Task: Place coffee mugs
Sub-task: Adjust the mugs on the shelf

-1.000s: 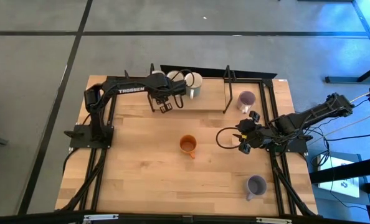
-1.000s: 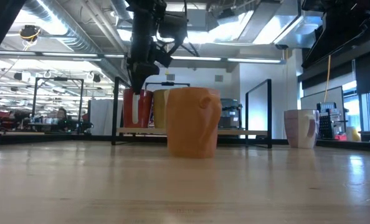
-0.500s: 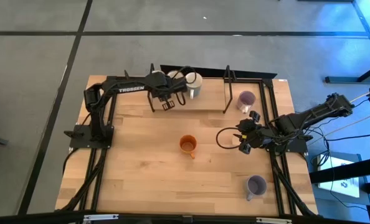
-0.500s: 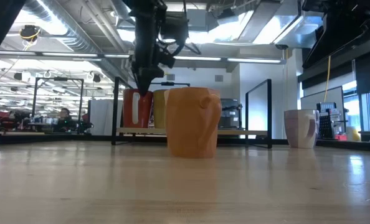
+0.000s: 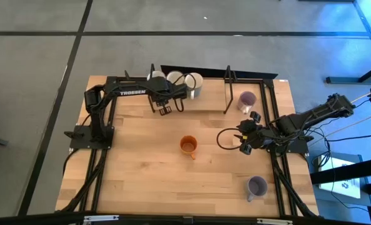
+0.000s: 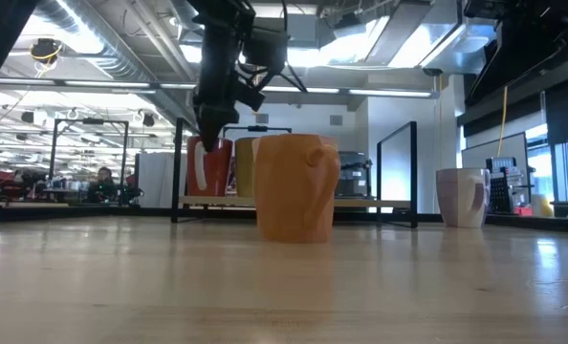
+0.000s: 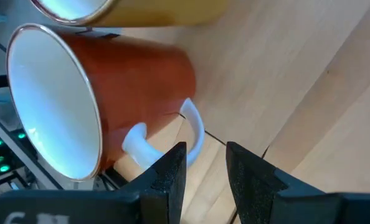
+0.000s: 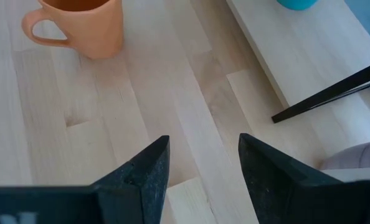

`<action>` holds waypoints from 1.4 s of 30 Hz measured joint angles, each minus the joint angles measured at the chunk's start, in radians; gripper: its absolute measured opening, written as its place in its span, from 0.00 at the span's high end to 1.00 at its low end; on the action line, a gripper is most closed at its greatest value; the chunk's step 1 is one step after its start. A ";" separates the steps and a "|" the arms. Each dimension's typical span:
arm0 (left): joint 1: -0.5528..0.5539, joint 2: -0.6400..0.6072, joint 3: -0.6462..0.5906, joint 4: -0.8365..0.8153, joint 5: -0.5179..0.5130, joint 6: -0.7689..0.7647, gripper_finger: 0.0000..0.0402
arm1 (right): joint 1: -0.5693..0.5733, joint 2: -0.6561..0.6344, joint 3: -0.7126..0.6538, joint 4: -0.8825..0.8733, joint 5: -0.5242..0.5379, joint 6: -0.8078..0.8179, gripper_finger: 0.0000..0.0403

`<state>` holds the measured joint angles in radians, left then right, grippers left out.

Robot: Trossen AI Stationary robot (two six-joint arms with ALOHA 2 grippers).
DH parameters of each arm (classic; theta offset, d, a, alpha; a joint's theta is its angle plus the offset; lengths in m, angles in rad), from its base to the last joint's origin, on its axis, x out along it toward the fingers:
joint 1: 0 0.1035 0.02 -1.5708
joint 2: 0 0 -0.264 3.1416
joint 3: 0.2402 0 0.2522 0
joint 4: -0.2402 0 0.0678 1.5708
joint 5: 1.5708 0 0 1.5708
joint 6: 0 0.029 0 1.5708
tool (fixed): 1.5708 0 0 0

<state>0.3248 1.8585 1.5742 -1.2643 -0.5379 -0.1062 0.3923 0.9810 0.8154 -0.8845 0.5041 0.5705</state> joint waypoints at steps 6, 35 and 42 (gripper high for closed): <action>0.012 0.000 0.000 -0.028 0.000 -0.018 0.73 | 0.000 0.000 0.000 0.000 0.000 0.000 0.55; -0.008 0.000 0.060 0.414 0.109 0.091 0.73 | 0.000 0.000 0.000 -0.002 0.000 0.000 0.55; 0.018 0.000 0.060 0.372 0.106 0.114 0.73 | 0.000 0.000 0.000 -0.002 0.001 0.000 0.55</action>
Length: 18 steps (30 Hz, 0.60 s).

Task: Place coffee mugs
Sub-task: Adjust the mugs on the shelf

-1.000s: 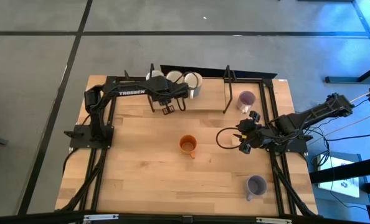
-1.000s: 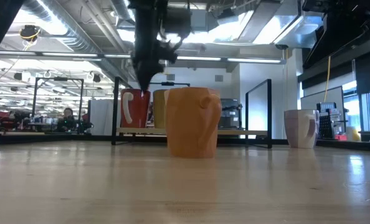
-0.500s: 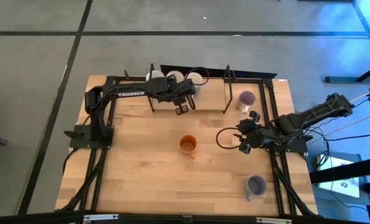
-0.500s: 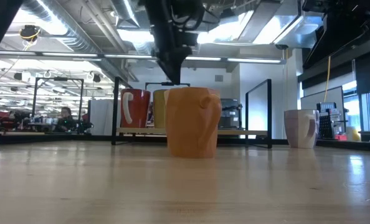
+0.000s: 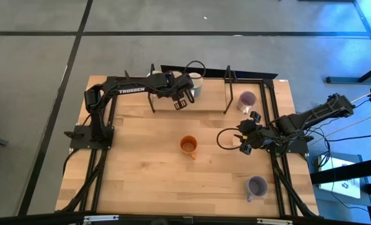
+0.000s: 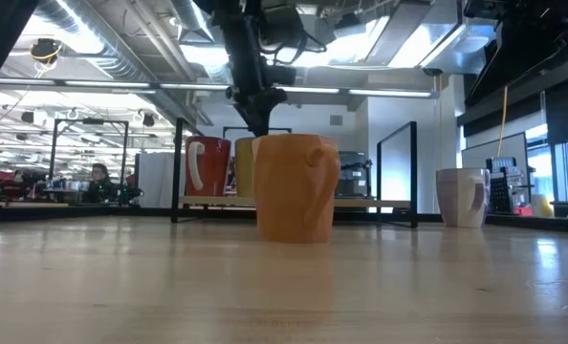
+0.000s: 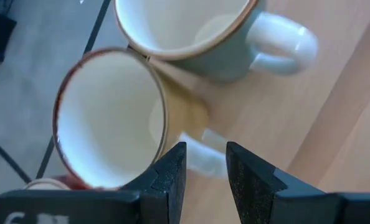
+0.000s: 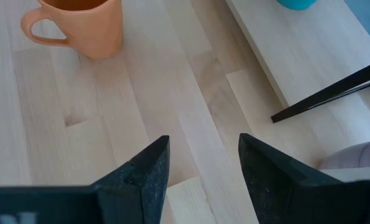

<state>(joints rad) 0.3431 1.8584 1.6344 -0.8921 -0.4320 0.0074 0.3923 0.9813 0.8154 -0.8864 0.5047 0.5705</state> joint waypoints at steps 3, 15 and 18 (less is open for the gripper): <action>0.002 0.000 0.000 -0.032 -0.006 0.004 0.73 | 0.000 0.000 0.000 -0.003 0.000 0.000 0.55; -0.025 0.000 -0.001 -0.028 0.009 0.002 0.73 | 0.000 0.000 0.000 0.001 0.019 0.000 0.55; -0.030 0.000 -0.001 0.012 0.020 0.009 0.73 | 0.000 0.000 0.000 0.002 0.019 0.000 0.55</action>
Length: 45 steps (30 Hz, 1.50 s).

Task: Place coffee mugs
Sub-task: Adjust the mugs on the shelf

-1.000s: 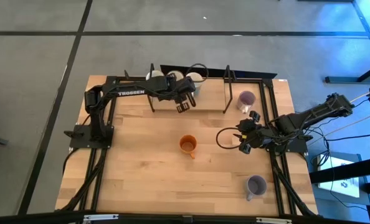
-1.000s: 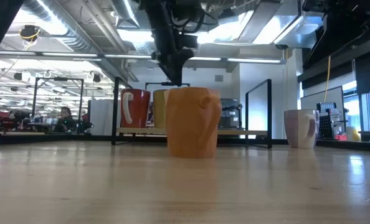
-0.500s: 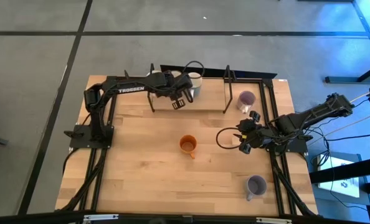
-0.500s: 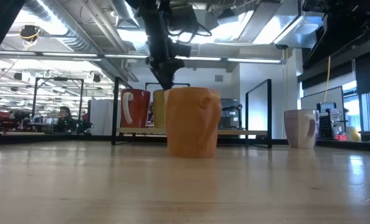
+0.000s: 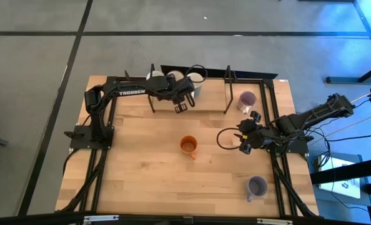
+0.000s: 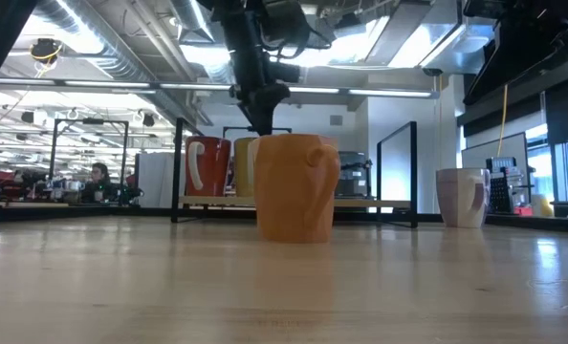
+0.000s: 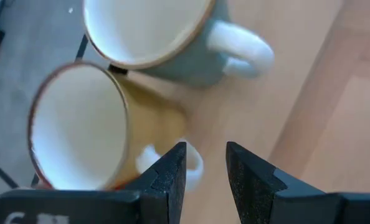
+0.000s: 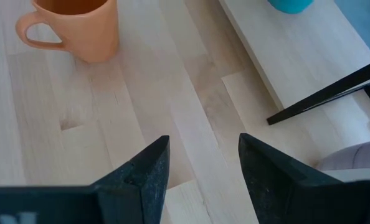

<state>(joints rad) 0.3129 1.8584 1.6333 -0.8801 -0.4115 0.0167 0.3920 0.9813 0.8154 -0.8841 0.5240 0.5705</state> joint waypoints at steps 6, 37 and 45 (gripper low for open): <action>0.035 0.000 0.000 0.027 0.004 0.017 0.73 | 0.000 0.000 0.000 0.000 0.000 0.000 0.55; -0.018 -0.086 0.000 0.163 0.163 -0.012 0.73 | 0.000 0.000 0.000 0.002 0.008 0.000 0.55; -0.020 -0.020 0.001 0.435 0.186 -0.006 0.73 | 0.000 0.000 0.000 0.003 0.008 -0.007 0.55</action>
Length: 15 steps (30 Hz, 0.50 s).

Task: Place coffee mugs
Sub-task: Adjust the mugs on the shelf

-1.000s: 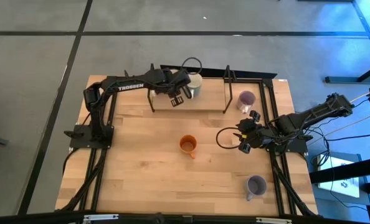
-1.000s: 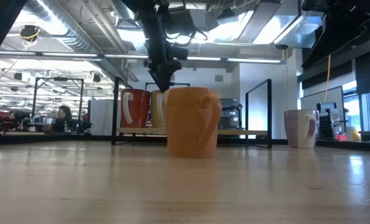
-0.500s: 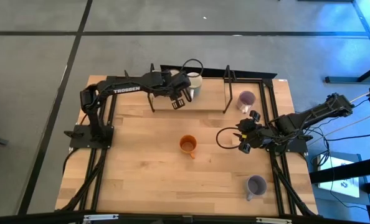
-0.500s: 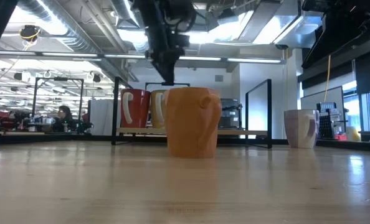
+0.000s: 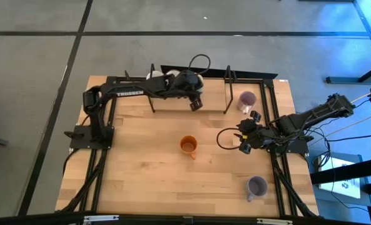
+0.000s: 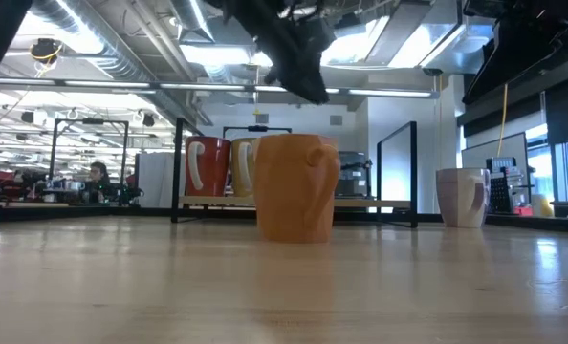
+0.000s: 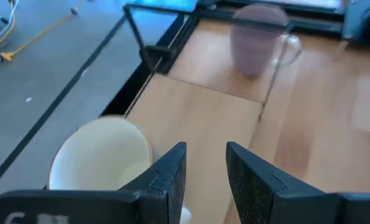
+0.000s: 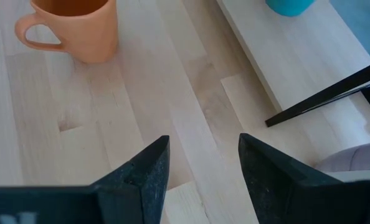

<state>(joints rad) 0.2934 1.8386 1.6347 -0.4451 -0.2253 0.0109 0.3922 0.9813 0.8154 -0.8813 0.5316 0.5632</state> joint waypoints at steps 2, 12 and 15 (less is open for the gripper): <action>0.017 0.023 0.000 0.038 0.000 0.000 0.73 | 0.000 0.000 0.000 0.000 0.000 0.000 0.55; 0.110 0.070 -0.001 0.048 -0.015 -0.002 0.73 | 0.000 0.000 0.000 -0.005 0.001 0.005 0.55; 0.139 0.070 -0.001 0.049 -0.054 -0.006 0.73 | 0.000 0.000 0.000 -0.005 0.010 0.005 0.55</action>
<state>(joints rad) 0.4320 1.9083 1.6337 -0.3962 -0.2792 0.0051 0.3923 0.9813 0.8154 -0.8861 0.5414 0.5682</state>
